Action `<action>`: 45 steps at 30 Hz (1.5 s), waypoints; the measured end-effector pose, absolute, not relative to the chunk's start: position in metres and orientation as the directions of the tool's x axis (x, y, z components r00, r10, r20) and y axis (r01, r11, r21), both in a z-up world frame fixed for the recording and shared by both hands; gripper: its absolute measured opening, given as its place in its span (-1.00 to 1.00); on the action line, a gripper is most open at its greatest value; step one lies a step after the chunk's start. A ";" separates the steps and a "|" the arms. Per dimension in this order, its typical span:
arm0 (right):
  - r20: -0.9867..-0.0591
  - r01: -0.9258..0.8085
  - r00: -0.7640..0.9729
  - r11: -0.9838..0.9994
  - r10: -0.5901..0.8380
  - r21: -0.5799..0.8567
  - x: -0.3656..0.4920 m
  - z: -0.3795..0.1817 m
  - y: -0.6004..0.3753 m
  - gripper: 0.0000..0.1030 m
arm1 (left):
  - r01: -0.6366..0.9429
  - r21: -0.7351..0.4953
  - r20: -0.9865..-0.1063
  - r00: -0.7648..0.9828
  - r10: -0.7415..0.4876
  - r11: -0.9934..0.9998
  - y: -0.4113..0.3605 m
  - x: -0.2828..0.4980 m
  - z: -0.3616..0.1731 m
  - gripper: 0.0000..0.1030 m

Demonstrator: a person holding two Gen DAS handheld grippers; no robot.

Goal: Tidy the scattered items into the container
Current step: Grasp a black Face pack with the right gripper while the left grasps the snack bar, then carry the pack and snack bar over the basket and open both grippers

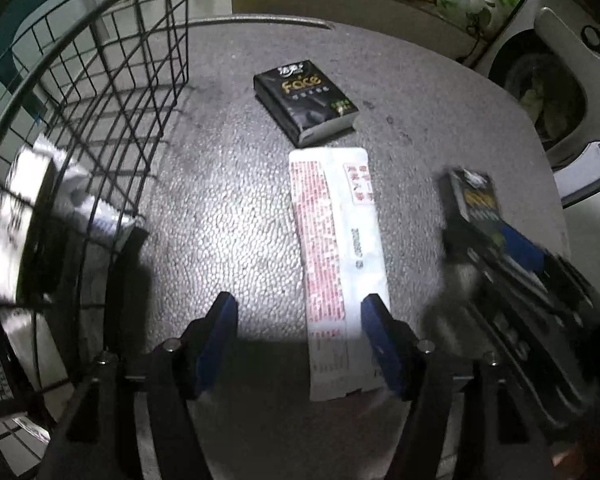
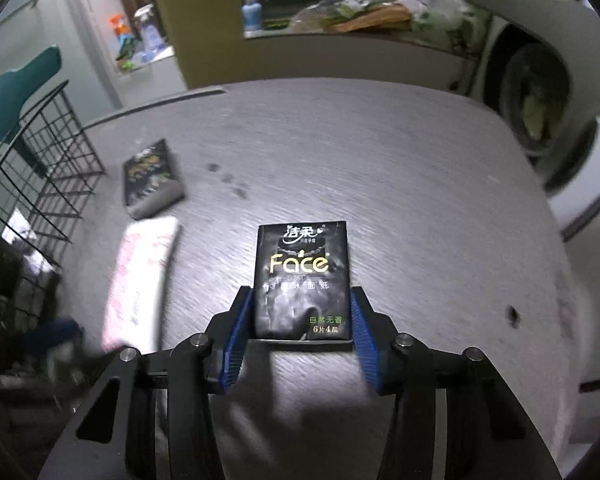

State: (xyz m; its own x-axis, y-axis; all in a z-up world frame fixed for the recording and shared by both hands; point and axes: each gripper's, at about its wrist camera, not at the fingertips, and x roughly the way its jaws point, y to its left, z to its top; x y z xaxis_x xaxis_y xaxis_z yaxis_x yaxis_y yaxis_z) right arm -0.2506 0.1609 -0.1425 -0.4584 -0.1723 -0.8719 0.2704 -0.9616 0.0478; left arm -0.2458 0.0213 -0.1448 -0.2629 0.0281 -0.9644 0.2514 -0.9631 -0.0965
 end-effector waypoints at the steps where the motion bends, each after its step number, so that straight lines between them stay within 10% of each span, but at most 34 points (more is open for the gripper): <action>1: -0.873 0.260 -0.458 -0.964 -0.167 0.048 -0.247 -0.143 0.168 -0.08 | 0.256 -0.088 -0.964 -0.265 0.017 -0.963 0.023 -0.249 -0.144 0.46; 19: -0.855 0.247 -0.484 -0.966 -0.186 0.071 -0.242 -0.122 0.196 -0.08 | 0.278 -0.055 -0.974 -0.228 -0.010 -0.959 0.063 -0.295 -0.152 0.50; 25: -0.863 0.247 -0.471 -0.967 -0.182 0.069 -0.243 -0.128 0.192 -0.08 | 0.196 -0.031 -0.975 -0.222 -0.014 -0.980 0.060 -0.289 -0.146 -0.02; 32: -0.861 0.252 -0.478 -0.966 -0.173 0.054 -0.236 -0.124 0.182 -0.08 | 0.151 -0.142 -0.966 -0.238 0.104 -0.978 0.047 -0.286 -0.135 -0.14; 45: -0.752 0.358 -0.569 -0.923 -0.333 0.139 -0.209 -0.019 0.142 -0.08 | 0.108 -0.201 -0.890 -0.435 0.135 -0.974 -0.015 -0.193 0.011 -0.14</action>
State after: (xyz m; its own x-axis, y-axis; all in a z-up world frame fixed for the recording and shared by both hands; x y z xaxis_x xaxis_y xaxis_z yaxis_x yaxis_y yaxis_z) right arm -0.2085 0.1425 -0.0191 -0.5690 -0.3334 -0.7518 0.3578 -0.9234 0.1387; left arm -0.1929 -0.0152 0.0105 -0.4355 0.1354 -0.8900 0.1078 -0.9737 -0.2008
